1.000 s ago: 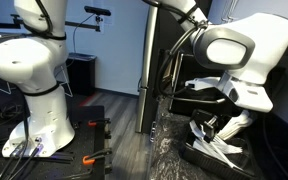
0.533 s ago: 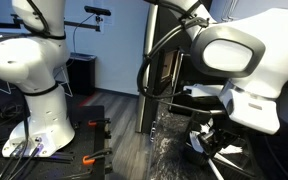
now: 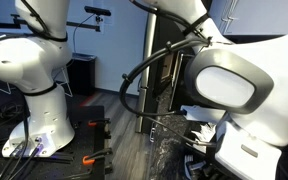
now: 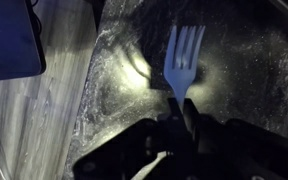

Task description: Remove one fork from the black tray

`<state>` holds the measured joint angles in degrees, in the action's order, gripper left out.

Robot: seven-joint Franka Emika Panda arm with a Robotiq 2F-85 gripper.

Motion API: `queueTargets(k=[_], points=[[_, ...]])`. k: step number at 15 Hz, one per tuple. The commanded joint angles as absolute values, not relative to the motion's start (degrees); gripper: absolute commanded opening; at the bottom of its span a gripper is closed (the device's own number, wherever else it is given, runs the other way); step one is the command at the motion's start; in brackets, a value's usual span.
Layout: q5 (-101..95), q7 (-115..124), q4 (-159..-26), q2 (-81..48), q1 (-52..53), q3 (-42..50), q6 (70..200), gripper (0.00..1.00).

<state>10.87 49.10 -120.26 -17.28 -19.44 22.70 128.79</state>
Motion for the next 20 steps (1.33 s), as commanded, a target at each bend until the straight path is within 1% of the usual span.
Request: queueTargets(k=[1,9,14,15,17,18,20], points=[[12.8,50.3,-119.9,-19.5,-20.3,23.0,130.9,0.02],[10.9,56.3,-117.9,-25.7,-20.0,24.9,136.1,0.02],[9.5,58.4,-117.2,-27.1,-19.3,25.9,138.2,0.02],[8.9,58.9,-117.2,-27.0,-19.1,26.2,138.3,0.32],[8.1,59.0,-117.9,-26.0,-18.8,26.3,138.6,0.42],[7.9,59.2,-118.2,-25.5,-18.6,26.2,138.6,0.50],[7.2,58.9,-118.9,-24.1,-18.0,26.1,139.0,0.64]])
